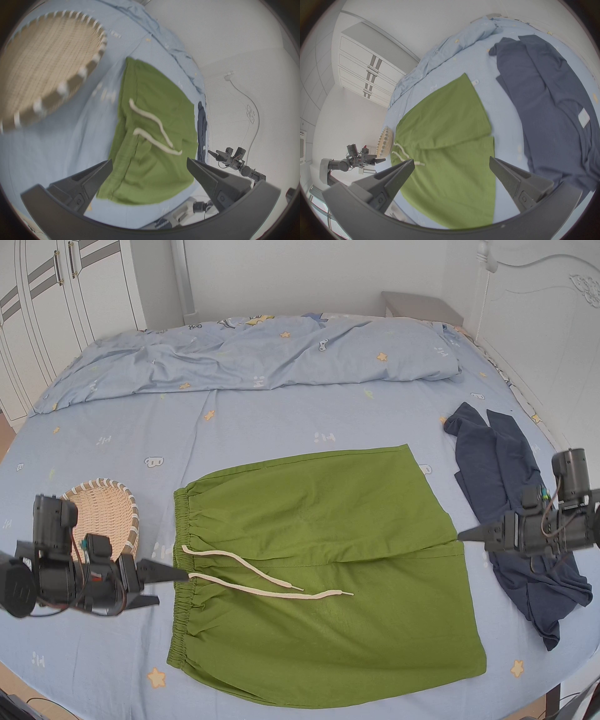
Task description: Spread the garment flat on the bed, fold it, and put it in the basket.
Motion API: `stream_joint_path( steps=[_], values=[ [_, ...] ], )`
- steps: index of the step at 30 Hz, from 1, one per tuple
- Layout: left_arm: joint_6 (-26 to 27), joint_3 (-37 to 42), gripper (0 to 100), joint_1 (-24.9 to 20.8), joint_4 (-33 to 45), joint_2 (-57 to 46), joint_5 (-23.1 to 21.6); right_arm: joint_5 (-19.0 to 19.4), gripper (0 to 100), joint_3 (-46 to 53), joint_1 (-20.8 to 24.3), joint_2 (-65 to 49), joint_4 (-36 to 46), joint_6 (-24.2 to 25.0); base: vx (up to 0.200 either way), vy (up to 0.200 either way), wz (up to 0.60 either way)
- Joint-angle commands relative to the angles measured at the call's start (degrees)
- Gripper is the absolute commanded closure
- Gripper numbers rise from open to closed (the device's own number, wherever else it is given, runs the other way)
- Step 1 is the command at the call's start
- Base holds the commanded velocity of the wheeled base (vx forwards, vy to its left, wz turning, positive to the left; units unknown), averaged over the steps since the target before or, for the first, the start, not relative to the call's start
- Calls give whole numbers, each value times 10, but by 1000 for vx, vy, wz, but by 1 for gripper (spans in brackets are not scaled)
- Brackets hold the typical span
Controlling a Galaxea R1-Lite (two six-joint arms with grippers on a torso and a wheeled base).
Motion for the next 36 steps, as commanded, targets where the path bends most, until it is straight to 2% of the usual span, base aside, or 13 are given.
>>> stream_joint_path(
  steps=[1, 4, 6, 7, 8, 12, 17, 19, 20, 24, 36],
  values=[
    [13, 265, 0, 1, -88, -103, -55, 34, 0, 236, 3, -170, -93, 3, 0, 0, 0],
    [62, 298, 0, -2, -113, -55, -57, 35, 0, 240, 5, -170, -94, 3, 0, 0, 0],
    [141, 306, 0, 4, -134, 34, -54, 35, 0, 239, 11, -171, -95, 4, 0, 0, 0],
    [141, 306, 0, 4, -134, 34, -54, 35, 0, 239, 11, -171, -95, 4, 0, 0, 0],
    [184, 311, 0, 23, -170, 99, -54, 35, 0, 236, 12, -170, -96, 5, 0, 0, 0],
    [179, 329, 0, 35, -251, 140, -59, 35, 0, 234, 13, -171, -96, 5, 0, 0, 0],
    [164, 318, 0, 18, -280, 143, -61, 35, 0, 234, 12, -171, -97, 5, 0, 0, 0],
    [135, 305, 0, 2, -292, 144, -60, 35, 0, 234, 13, -170, -97, 5, 0, 0, 0],
    [102, 292, 0, -7, -300, 144, -60, 35, 0, 235, 13, -169, -97, 5, 0, 0, 0],
    [65, 274, 0, -11, -312, 143, -61, 35, 0, 234, 13, -167, -97, 5, 0, 0, 0],
    [58, 271, 0, -7, -359, 172, -61, 34, 0, 234, 13, -165, -97, 5, 0, 0, 0]
  ],
)
